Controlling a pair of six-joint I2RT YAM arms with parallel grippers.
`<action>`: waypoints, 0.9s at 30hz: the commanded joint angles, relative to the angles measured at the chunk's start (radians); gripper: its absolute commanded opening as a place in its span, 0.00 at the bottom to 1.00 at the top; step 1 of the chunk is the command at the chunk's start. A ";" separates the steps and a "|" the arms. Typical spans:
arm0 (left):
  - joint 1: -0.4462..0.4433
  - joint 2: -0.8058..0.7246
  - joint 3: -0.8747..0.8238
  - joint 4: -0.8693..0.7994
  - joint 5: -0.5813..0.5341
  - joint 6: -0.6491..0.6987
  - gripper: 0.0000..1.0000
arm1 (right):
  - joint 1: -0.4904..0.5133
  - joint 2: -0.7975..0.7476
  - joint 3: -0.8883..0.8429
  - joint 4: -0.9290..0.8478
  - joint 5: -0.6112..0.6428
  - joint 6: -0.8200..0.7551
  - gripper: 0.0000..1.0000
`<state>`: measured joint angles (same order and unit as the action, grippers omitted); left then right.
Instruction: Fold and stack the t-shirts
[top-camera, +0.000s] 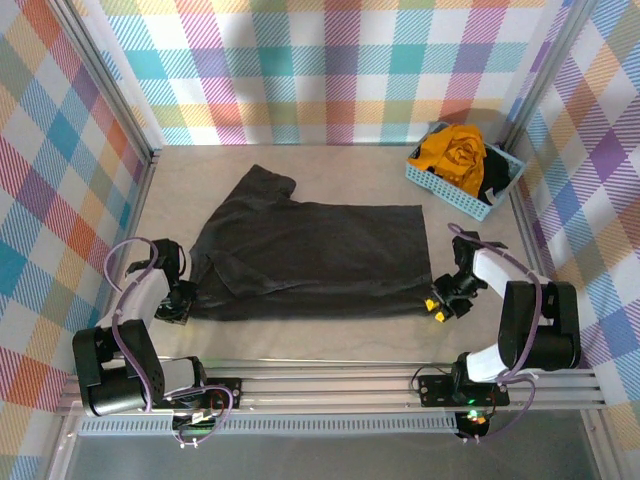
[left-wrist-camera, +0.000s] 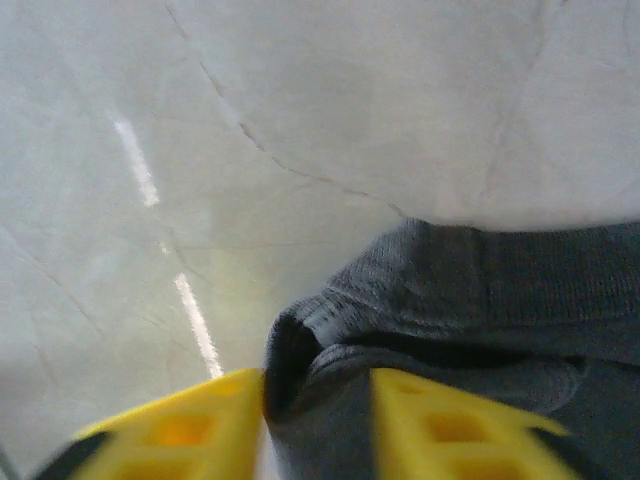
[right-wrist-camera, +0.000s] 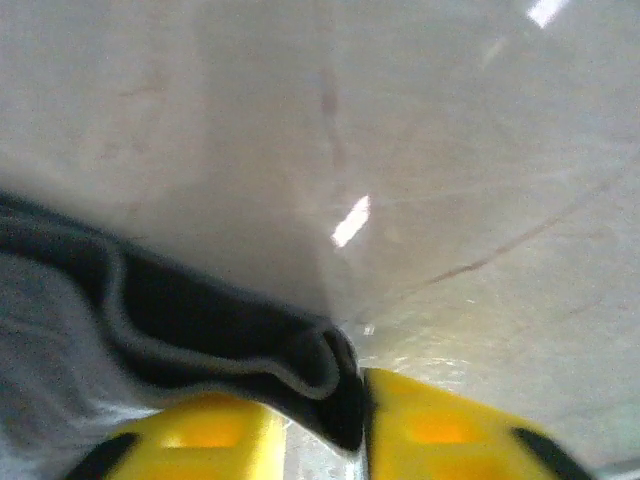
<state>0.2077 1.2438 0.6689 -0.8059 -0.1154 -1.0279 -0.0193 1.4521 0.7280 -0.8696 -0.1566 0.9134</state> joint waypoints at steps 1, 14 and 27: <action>-0.029 -0.077 0.043 -0.087 -0.058 -0.045 0.52 | -0.005 -0.021 0.027 -0.057 0.046 0.011 0.46; -0.527 -0.103 0.057 0.128 0.096 -0.452 0.61 | 0.226 -0.236 0.159 0.262 -0.252 -0.198 0.61; -0.539 0.067 -0.035 0.378 0.075 -0.513 0.34 | 0.290 -0.182 0.179 0.311 -0.335 -0.225 0.53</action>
<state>-0.3260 1.2972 0.6437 -0.4889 -0.0204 -1.5291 0.2646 1.2812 0.8852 -0.5735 -0.4583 0.7158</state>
